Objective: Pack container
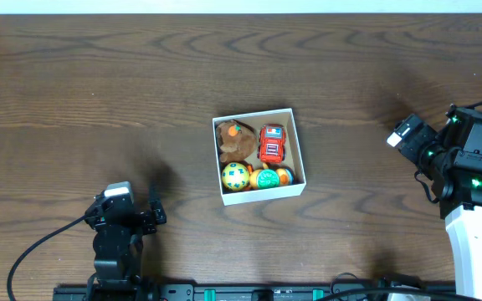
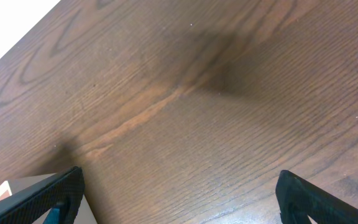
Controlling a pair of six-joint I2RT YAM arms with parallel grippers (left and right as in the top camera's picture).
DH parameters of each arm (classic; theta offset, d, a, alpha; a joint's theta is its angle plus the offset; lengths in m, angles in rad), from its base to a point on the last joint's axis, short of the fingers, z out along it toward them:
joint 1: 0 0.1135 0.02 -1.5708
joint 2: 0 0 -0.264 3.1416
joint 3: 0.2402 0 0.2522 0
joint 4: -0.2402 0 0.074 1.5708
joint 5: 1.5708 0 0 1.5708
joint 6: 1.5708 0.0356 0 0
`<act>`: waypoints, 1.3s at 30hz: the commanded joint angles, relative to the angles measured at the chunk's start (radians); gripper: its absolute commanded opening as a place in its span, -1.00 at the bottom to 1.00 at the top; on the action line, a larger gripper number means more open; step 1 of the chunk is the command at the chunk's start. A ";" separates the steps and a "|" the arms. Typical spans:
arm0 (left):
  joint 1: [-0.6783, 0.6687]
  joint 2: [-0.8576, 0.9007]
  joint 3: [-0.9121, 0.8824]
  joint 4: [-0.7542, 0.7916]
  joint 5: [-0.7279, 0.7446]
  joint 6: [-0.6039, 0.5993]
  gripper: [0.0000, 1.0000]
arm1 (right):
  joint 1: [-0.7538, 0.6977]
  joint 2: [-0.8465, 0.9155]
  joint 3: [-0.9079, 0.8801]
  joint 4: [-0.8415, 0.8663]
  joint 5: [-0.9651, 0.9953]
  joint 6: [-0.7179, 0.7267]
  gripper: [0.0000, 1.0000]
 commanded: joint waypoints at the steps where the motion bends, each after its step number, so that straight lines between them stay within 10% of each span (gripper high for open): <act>1: 0.005 -0.005 -0.021 -0.001 -0.003 -0.005 0.96 | -0.006 -0.057 0.001 -0.028 0.013 -0.010 0.99; 18: 0.005 -0.002 -0.021 -0.001 -0.003 -0.005 0.96 | 0.075 -0.683 -0.472 0.175 0.018 -0.460 0.98; 39: 0.005 -0.002 -0.021 -0.001 -0.003 -0.005 0.96 | 0.075 -1.069 -0.759 0.182 -0.009 -0.468 0.99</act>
